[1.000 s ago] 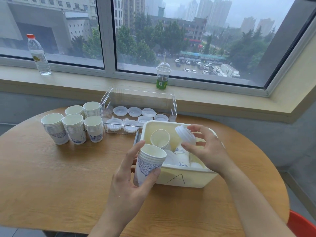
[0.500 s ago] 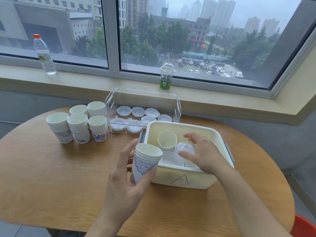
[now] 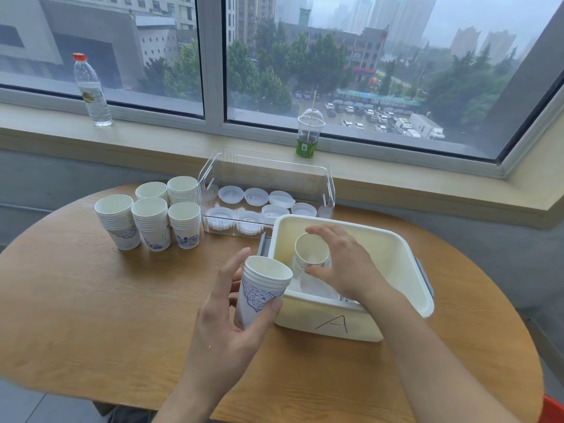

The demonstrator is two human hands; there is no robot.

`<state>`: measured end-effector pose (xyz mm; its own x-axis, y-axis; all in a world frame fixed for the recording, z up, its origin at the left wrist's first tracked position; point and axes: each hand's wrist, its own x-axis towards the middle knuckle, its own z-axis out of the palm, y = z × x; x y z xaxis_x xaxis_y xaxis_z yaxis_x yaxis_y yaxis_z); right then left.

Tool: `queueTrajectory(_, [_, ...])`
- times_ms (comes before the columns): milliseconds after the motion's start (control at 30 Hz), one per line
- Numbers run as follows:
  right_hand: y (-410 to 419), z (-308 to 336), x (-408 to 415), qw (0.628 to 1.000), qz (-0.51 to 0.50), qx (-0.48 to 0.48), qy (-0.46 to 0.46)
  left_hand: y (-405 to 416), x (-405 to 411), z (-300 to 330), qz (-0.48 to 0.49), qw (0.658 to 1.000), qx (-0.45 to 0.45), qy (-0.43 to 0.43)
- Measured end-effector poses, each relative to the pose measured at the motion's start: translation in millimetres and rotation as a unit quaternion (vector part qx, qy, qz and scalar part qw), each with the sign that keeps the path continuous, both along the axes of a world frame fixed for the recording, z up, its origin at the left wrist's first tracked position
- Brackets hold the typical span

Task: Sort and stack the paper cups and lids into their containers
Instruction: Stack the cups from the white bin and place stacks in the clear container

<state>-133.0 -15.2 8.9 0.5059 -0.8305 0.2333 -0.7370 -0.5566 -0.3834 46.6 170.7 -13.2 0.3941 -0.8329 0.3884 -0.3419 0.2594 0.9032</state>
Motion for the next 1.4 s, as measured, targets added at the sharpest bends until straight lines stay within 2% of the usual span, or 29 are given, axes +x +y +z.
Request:
queueTrajectory(167, [3, 4, -1, 1.0, -0.012, 0.001, -0.015, 1, 1, 0, -0.004, 1.0, 0.002, -0.009])
queueTrajectory(300, [18, 25, -10, 0.99, -0.013, 0.013, -0.139, 3, 1, -2, -0.001, 1.0, 0.006, -0.025])
queueTrajectory(367, [33, 43, -16, 0.968, -0.014, 0.053, -0.246, 3, 1, -2, -0.004, 0.999, 0.007, -0.035])
queueTrajectory(433, [50, 62, -22, 0.926, 0.003, 0.118, -0.358, 4, 1, -2, -0.009, 0.999, 0.008, -0.042])
queueTrajectory(533, [70, 80, -27, 0.879, 0.052, 0.186, -0.436, 3, -2, -4, -0.016, 0.998, 0.011, -0.058])
queueTrajectory(600, [77, 80, -29, 0.882, 0.07, 0.198, -0.422, 3, -4, -3, -0.022, 0.998, 0.011, -0.066])
queueTrajectory(800, [88, 65, -29, 0.926, 0.078, 0.186, -0.318, 2, -12, -4, -0.031, 0.996, 0.011, -0.085])
queueTrajectory(967, [96, 52, -25, 0.95, 0.082, 0.168, -0.251, 2, -16, -5, -0.037, 0.994, 0.007, -0.103])
queueTrajectory(1267, [98, 46, -28, 0.953, 0.107, 0.174, -0.224, 2, -20, -5, -0.035, 0.992, -0.016, -0.122])
queueTrajectory(1400, [85, 49, -40, 0.948, 0.075, 0.159, -0.265, 3, -14, -7, -0.014, 0.994, -0.01, -0.108])
